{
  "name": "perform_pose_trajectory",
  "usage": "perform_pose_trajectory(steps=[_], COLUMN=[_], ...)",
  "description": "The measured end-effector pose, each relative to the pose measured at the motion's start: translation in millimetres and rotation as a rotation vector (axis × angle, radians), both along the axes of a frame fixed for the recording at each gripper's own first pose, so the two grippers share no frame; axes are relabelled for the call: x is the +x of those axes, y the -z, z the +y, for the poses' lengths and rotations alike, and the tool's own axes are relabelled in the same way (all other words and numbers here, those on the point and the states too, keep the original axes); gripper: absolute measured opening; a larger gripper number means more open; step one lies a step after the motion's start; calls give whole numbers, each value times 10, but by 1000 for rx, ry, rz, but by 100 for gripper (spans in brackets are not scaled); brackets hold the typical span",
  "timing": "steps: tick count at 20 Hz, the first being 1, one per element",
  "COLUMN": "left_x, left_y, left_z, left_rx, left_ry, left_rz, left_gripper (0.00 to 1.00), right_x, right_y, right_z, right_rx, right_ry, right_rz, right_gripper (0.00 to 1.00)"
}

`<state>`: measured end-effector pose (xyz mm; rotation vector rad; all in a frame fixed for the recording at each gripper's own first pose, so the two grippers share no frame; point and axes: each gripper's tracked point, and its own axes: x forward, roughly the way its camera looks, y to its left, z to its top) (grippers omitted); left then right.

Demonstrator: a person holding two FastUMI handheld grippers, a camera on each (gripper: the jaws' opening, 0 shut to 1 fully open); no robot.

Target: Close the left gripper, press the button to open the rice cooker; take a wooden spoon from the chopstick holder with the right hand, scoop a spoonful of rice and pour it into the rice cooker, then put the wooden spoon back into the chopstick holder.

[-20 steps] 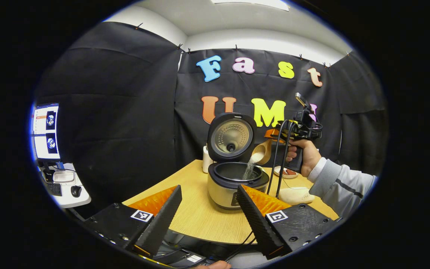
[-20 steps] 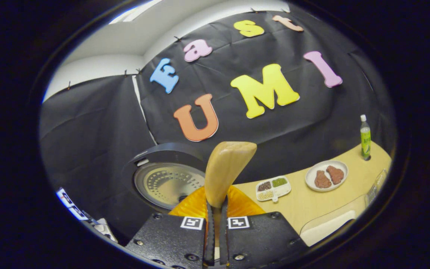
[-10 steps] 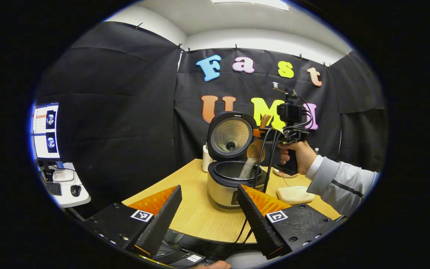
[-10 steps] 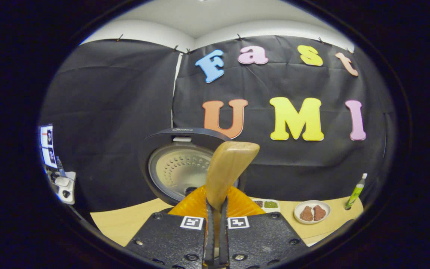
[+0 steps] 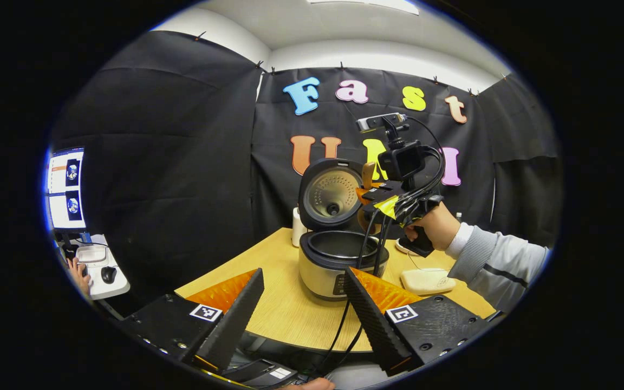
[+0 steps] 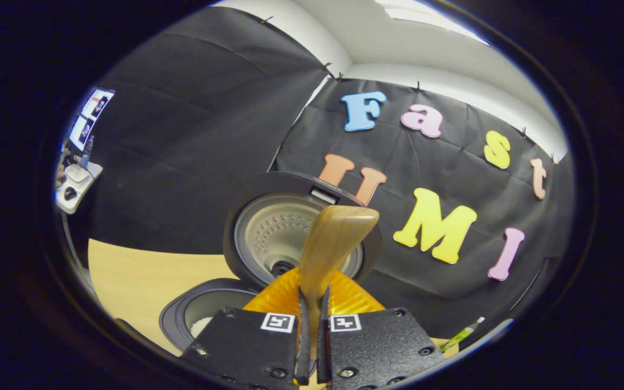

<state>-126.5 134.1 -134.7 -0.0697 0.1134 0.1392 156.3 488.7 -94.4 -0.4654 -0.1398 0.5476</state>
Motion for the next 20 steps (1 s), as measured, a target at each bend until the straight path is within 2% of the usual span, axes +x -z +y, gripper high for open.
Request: perform_pose_trajectory(steps=[3,8,20], left_x=[6,49,70], left_y=[-52,-140,-367], left_z=[-45,-194,-674], left_rx=[14,12,11], left_ry=[-2,13,47], left_rz=[-5,-20,-69], left_gripper=[95,95,95], right_x=[24,136,499], right_y=[-131,-408,-635], right_z=[-212,-827,-2868], right_rx=[56,141,295], right_ry=[17,65,277], right_rz=[17,18,52], right_gripper=[11,10,11])
